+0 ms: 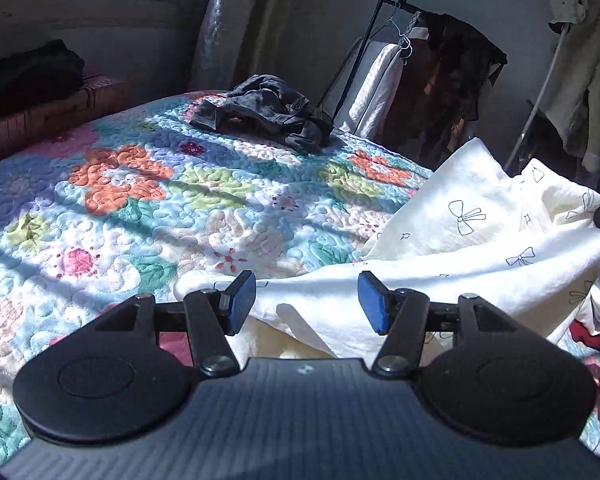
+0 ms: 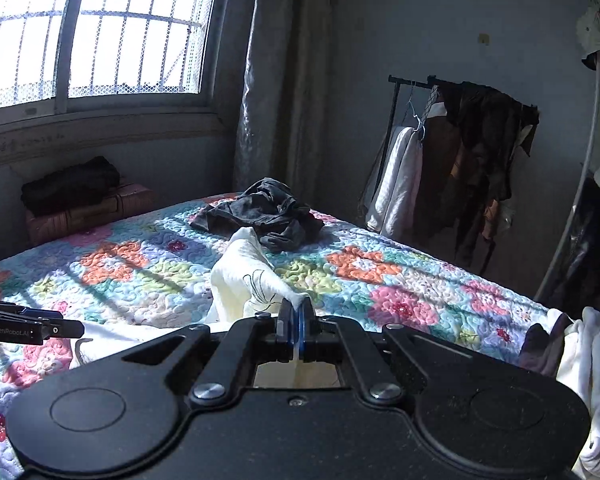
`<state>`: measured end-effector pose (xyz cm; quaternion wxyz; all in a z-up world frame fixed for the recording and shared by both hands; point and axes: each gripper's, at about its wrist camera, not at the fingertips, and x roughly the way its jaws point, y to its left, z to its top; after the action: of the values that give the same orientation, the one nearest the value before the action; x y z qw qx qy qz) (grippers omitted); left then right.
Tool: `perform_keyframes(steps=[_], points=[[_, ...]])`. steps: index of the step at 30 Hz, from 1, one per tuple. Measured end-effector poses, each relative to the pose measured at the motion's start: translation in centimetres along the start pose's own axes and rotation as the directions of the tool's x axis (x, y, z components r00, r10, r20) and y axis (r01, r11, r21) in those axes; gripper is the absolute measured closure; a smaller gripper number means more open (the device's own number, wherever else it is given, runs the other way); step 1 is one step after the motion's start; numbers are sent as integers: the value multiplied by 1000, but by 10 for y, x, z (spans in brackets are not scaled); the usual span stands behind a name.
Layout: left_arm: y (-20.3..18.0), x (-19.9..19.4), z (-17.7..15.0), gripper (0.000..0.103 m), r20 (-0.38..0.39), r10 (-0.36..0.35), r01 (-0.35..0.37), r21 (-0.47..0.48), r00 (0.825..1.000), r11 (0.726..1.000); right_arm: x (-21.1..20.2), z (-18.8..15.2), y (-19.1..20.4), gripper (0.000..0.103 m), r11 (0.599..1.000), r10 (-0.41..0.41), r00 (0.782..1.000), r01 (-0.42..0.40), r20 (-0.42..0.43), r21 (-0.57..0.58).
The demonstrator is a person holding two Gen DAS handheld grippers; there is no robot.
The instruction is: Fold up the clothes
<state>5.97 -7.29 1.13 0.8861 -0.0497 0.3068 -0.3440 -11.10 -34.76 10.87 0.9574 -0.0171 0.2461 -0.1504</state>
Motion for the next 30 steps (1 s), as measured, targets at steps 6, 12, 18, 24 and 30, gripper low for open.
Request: perform_keyframes(steps=[6,12,18,24,30], points=[[-3,9,-4,45,-58,-35,33,-42,998,999,-24,-48,-37,102,987,-107,986,121,-130,104],[-2,25,-17,45,-168,-53,35,-110,984,993,-50,-36,-72,103,942,-322,944,327,-76,71],[-16,39,-32,41,-252,-72,53,-83,965,995,-30,-54,-57,100,985,-144,973,158,-183,65],[-33,58,-46,39,-334,-88,78,-44,938,996,25,-80,-24,76,997,28,961,-9,-276,72],[-44,63,-54,43,-355,-44,60,33,934,998,36,-82,-12,64,989,146,950,-129,-276,79]])
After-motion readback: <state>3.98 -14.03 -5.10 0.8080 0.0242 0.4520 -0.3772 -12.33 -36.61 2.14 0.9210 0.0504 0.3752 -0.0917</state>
